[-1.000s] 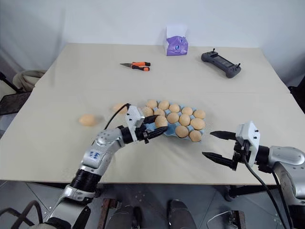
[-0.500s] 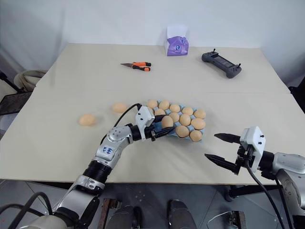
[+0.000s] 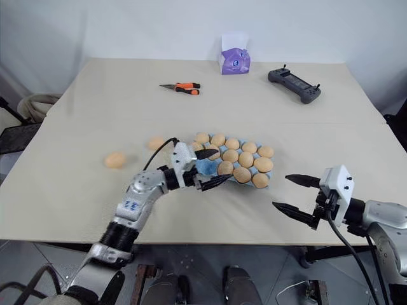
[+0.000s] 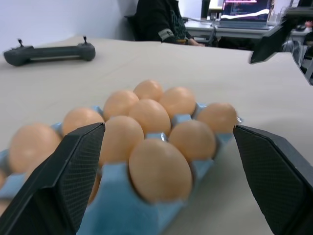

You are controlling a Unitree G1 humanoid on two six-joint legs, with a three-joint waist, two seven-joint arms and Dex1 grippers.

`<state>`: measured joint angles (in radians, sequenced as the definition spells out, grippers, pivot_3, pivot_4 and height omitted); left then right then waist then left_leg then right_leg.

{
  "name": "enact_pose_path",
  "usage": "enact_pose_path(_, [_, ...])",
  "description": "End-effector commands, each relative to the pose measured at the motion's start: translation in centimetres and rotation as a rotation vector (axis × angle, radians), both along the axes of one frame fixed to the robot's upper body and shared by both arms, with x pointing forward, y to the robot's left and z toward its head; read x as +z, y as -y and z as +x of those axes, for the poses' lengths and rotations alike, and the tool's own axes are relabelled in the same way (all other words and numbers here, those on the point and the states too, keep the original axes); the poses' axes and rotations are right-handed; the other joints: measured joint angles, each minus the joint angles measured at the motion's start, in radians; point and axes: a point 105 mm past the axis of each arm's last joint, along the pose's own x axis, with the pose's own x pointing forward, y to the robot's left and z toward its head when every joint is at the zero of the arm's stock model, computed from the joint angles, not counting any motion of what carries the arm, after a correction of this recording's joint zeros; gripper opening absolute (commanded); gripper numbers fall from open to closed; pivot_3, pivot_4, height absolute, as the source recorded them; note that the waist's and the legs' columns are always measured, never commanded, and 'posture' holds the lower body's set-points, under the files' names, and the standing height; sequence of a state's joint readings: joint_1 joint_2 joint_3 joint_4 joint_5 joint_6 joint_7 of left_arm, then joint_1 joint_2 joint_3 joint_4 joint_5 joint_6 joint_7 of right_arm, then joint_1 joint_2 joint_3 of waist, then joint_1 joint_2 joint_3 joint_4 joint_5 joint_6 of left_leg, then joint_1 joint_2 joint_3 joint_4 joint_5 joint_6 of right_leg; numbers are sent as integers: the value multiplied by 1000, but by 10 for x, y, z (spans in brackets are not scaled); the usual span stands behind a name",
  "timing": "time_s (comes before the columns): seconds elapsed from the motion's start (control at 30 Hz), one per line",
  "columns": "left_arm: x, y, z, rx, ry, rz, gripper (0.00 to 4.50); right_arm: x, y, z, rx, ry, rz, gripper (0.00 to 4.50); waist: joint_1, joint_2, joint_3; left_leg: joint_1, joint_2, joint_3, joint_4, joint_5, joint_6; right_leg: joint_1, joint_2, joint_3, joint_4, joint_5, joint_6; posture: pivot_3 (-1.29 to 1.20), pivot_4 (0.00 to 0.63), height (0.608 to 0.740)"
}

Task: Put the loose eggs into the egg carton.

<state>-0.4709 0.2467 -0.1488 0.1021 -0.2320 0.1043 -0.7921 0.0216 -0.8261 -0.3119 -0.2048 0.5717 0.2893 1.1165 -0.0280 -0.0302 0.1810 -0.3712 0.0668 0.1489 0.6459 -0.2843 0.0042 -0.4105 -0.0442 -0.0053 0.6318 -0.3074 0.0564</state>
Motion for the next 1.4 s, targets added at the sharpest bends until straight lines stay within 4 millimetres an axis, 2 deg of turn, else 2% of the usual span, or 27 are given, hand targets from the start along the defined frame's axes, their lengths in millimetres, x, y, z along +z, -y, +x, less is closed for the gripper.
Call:
enact_pose_path(0.03, [5,-28,-23,-26,3,5,4471,7,-2,-2,23,27,10,4500,0,0,0,0,0,0,0,0,0,0,0,0,0,0,0,0,150,740])
enact_pose_path(0.17, [-3,-68,-45,-5,-55,43,4471,6,-4,-1,39,23,12,4500,0,1,0,1,0,0,0,0,0,0,-1,0,1,-1,-1,0,150,740])
enact_pose_path(0.33, [-4,-123,-54,148,-79,66,4471,8,-5,2,69,31,16,4500,1,1,1,1,-1,-1,1,-1,-2,0,-4,-1,2,-1,-3,0,150,740])
enact_pose_path(0.6, [7,-208,-54,558,-86,3,4471,11,1,4,87,39,17,4500,0,2,1,0,0,-1,-1,-3,-2,0,-4,-2,-1,-2,-4,0,150,740])
enact_pose_path(0.67, [5,-233,-51,698,-91,7,4471,10,0,6,89,35,16,4500,0,2,1,0,0,-1,-2,-3,-2,0,-4,-2,-1,-2,-4,0,150,740])
enact_pose_path(0.73, [5,-249,-49,795,-89,6,4471,10,-1,8,91,35,17,4500,0,2,1,0,0,-1,-2,-3,-2,0,-4,-2,-1,-2,-4,0,150,740])
enact_pose_path(0.8, [6,-255,-50,843,-98,-10,4471,10,-2,10,91,37,17,4500,0,2,1,0,0,-1,-2,-4,-4,0,-4,-2,-2,-2,-5,0,150,740])
enact_pose_path(0.97, [5,-254,-60,867,-129,-18,4471,10,-4,11,93,36,19,4500,-1,2,1,0,0,-1,-4,-6,-4,0,-5,-2,-4,-2,-5,0,150,740])
enact_pose_path(1.1, [9,-260,-57,901,-112,-19,4471,10,-5,12,94,35,21,4500,0,2,1,0,0,-1,-6,-6,-5,-1,-5,-3,-4,-2,-6,0,150,740])
enact_pose_path(1.2, [10,-260,-42,908,-113,-22,4471,9,-7,13,97,33,23,4500,1,2,1,0,0,-1,-7,-5,-5,-1,-5,-3,-4,-2,-6,0,150,740])
enact_pose_path(1.4, [8,-248,-6,848,-125,-25,4471,10,-9,15,103,34,23,4500,2,2,1,0,-1,-1,-7,-5,-4,-1,-5,-4,-4,-2,-5,0,150,740])
